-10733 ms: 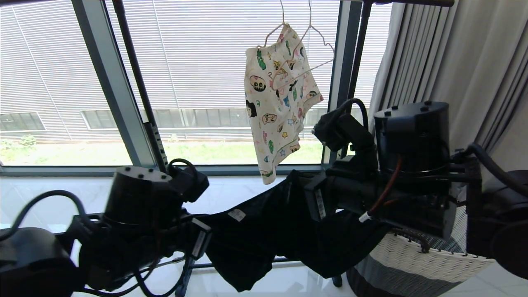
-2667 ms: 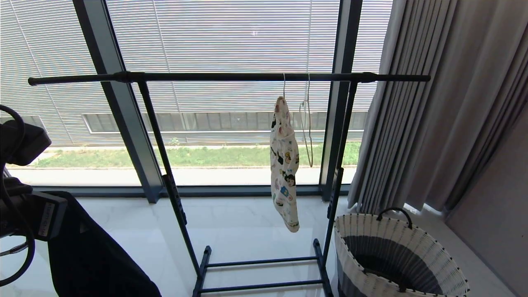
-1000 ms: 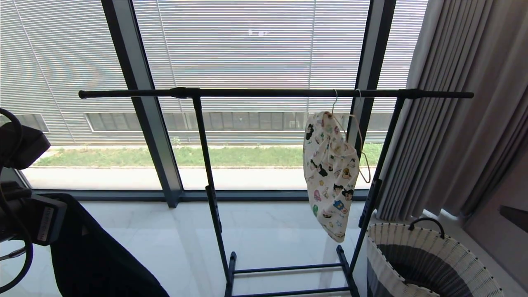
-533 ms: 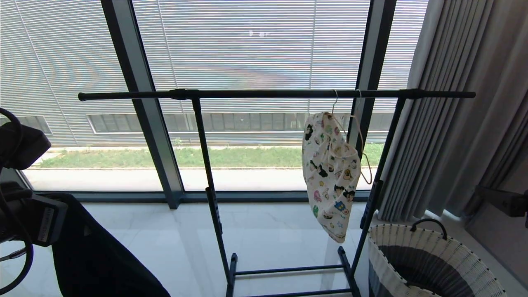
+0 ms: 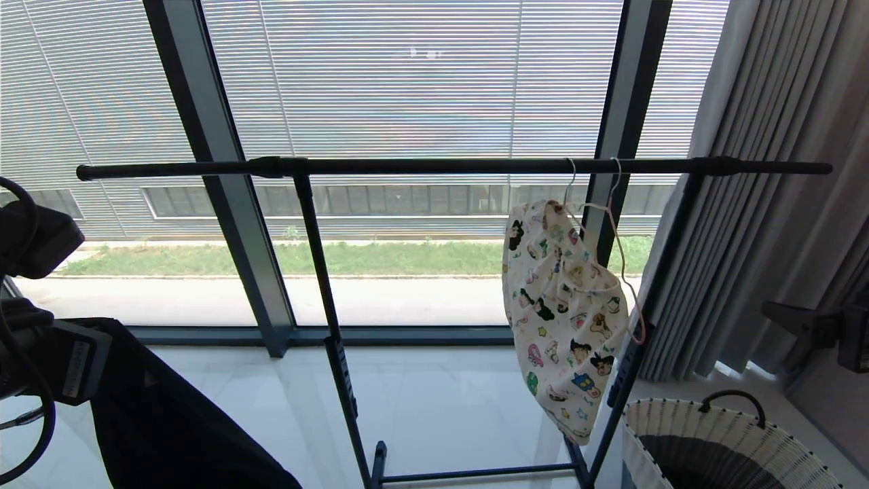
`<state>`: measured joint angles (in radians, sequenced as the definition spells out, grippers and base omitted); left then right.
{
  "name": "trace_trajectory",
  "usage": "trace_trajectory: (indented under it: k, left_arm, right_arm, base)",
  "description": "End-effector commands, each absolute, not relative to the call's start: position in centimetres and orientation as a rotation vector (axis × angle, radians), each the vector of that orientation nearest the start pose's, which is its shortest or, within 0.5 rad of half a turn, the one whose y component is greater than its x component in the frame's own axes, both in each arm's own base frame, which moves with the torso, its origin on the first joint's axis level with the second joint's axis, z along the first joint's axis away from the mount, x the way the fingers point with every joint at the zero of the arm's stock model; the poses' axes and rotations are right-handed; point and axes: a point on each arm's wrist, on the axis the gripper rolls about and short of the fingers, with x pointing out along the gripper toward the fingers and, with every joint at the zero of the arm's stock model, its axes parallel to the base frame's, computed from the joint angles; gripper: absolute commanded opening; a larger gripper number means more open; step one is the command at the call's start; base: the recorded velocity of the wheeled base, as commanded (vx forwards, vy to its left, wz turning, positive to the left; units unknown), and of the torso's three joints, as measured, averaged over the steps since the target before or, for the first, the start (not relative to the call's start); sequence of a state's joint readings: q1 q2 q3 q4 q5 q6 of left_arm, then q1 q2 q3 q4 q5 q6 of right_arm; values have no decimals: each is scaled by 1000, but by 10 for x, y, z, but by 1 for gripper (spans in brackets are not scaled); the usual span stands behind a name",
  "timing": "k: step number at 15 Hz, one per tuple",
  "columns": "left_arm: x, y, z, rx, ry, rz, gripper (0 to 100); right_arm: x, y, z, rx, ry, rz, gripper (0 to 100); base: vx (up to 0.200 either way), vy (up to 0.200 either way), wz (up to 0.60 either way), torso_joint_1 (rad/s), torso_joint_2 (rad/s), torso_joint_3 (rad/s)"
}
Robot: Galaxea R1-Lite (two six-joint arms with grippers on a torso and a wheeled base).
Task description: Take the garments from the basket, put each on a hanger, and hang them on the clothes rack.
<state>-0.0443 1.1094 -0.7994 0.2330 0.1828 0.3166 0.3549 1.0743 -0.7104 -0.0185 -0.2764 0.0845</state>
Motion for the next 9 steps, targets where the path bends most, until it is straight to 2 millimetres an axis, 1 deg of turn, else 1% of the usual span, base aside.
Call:
trace_trajectory:
  k: [1, 9]
  left_arm:
    - [142, -2, 234, 371, 558, 48, 0]
    - [136, -2, 229, 375, 567, 45, 0]
  right_arm:
    - [138, 45, 236, -33, 340, 66, 100]
    - [148, 52, 234, -55, 340, 90, 100]
  base:
    - [200, 0, 0, 2, 7, 2]
    - [200, 0, 0, 2, 1, 1]
